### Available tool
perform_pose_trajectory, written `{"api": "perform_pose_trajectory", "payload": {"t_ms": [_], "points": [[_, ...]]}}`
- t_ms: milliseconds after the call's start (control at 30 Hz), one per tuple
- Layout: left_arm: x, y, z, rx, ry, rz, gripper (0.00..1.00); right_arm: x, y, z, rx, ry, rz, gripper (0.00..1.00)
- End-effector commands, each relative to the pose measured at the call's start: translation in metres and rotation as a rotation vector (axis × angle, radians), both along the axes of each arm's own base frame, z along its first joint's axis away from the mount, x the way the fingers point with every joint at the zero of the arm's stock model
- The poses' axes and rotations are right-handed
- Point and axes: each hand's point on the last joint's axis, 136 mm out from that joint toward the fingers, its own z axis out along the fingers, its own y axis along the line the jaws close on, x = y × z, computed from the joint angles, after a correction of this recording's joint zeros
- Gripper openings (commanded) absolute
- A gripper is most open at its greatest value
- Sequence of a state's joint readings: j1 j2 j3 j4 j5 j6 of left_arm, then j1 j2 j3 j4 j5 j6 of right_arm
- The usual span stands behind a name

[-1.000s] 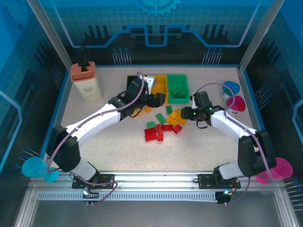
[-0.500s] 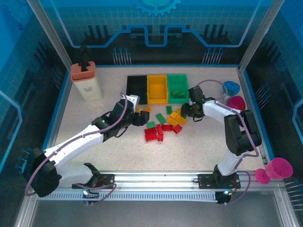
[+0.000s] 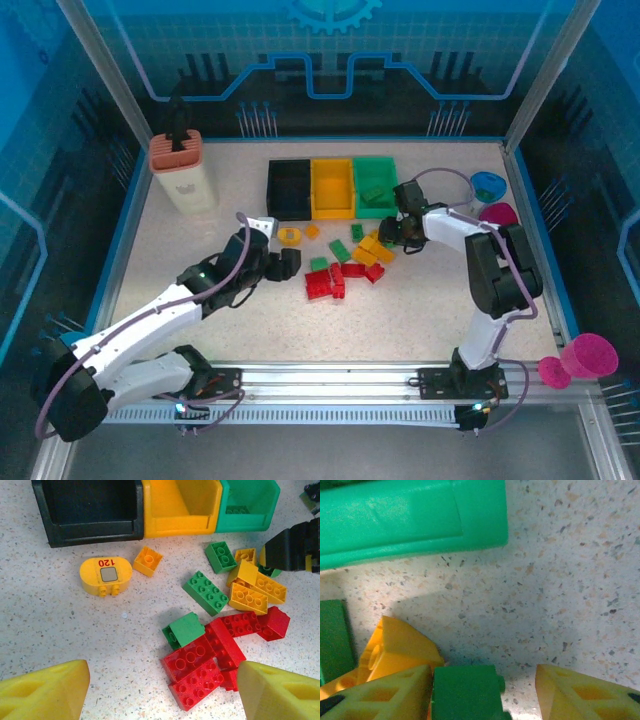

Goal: Sort the legos into containers by color
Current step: Pick up the lego from the center of the table.

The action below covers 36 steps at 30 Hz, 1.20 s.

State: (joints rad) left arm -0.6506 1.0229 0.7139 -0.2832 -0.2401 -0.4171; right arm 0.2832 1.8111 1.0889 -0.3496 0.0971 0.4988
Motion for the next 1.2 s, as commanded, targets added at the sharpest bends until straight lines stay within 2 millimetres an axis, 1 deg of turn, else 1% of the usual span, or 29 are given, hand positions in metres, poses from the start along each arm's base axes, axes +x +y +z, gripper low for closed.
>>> {"api": "perform_pose_trajectory", "payload": {"t_ms": [0, 133, 167, 233, 300, 467, 633, 733, 867, 933, 1067, 1167], "points": [[-0.005, 0.008, -0.006, 0.022, 0.002, 0.020, 0.78, -0.003, 0.006, -0.007, 0.004, 0.031, -0.004, 0.57], [-0.006, 0.008, -0.008, 0.022, 0.003, 0.021, 0.78, -0.009, 0.008, -0.012, 0.010, 0.036, -0.006, 0.55], [-0.006, 0.008, -0.009, 0.021, 0.002, 0.021, 0.78, -0.010, 0.008, -0.012, 0.011, 0.036, -0.005, 0.53], [-0.005, 0.009, -0.010, 0.020, 0.002, 0.023, 0.78, -0.011, 0.007, -0.011, 0.007, 0.032, -0.008, 0.47], [-0.006, 0.009, -0.010, 0.023, 0.002, 0.022, 0.78, -0.011, 0.006, -0.006, 0.003, 0.018, -0.011, 0.41], [-0.005, 0.010, -0.010, 0.029, -0.003, 0.022, 0.78, -0.008, 0.002, 0.007, -0.020, -0.008, -0.009, 0.35], [-0.005, 0.011, -0.008, 0.030, -0.008, 0.025, 0.78, -0.005, 0.002, 0.028, -0.034, -0.044, 0.003, 0.33], [-0.006, 0.011, -0.009, 0.033, -0.010, 0.022, 0.78, -0.001, 0.005, 0.052, -0.056, -0.096, 0.021, 0.32], [-0.007, 0.011, -0.012, 0.036, -0.006, 0.013, 0.78, 0.013, 0.010, 0.089, -0.056, -0.170, 0.047, 0.33], [-0.009, 0.011, -0.016, 0.033, 0.007, 0.012, 0.78, 0.023, 0.014, 0.104, -0.057, -0.196, 0.063, 0.33], [-0.014, 0.010, -0.023, 0.016, 0.040, 0.012, 0.78, 0.049, 0.022, 0.121, -0.071, -0.214, 0.095, 0.33], [-0.019, 0.009, -0.029, 0.001, 0.065, 0.009, 0.78, 0.070, 0.027, 0.127, -0.070, -0.221, 0.103, 0.33]]}}
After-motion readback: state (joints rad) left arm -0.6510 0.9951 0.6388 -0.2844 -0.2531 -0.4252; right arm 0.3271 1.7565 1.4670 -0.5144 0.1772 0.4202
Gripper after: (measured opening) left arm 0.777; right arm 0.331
